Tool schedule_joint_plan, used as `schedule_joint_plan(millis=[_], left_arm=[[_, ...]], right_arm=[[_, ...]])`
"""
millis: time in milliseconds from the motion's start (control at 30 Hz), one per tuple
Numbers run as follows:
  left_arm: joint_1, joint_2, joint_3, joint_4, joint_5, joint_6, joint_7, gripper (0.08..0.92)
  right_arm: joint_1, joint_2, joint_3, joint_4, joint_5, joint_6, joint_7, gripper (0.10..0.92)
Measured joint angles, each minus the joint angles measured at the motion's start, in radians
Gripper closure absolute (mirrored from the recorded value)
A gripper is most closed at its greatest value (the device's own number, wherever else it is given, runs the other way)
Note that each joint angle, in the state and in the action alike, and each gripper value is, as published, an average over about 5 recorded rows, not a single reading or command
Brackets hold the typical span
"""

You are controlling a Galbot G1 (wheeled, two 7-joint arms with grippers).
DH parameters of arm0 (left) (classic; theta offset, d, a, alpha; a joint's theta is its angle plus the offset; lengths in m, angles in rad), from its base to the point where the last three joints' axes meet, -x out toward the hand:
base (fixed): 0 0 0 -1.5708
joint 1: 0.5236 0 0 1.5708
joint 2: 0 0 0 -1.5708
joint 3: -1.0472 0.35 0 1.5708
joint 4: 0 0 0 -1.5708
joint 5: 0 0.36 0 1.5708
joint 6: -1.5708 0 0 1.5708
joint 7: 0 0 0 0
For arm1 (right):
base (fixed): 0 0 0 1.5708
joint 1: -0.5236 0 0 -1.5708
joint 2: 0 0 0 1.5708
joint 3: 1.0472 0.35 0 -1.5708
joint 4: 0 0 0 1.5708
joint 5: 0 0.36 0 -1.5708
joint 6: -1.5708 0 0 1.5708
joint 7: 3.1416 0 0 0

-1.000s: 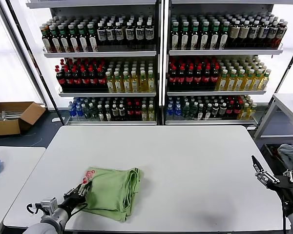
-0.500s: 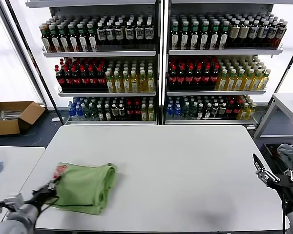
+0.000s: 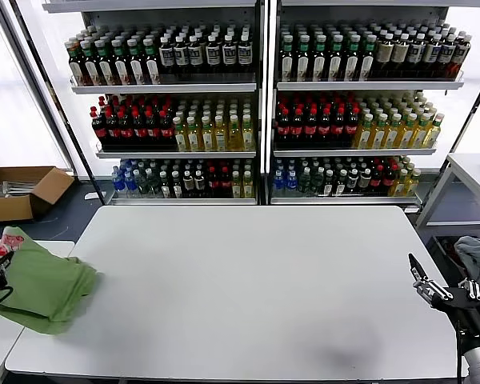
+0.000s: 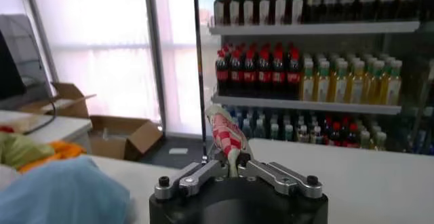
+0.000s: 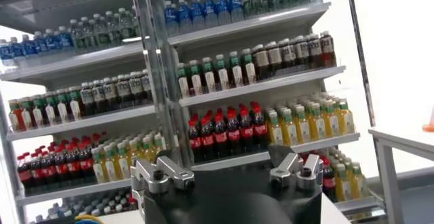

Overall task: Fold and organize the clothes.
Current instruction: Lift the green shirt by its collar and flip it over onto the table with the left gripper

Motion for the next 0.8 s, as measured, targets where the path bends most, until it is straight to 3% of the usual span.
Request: schedule_joint_plan(millis=[200,433,800], left_arm=[[-0.006,-0.027,0.085,-0.079,0.065,0.005,-0.014,0.874],[-0.021,-0.09,0.308,-0.155,0.169,0.011,-0.055,0.874],[-0.11,-0.126,0.712,-0.217,-0.01,0.012,-0.235,0.874]], right_arm=[[-0.01,0.008,-0.006,0.013,-0.001,0.006,0.006,0.203],[-0.016,0.015,-0.001,0.028,-0.001,0.008,0.014,0.203],[-0.038,0.029,-0.02,0.052,-0.019,0.007,0.014,0.203]])
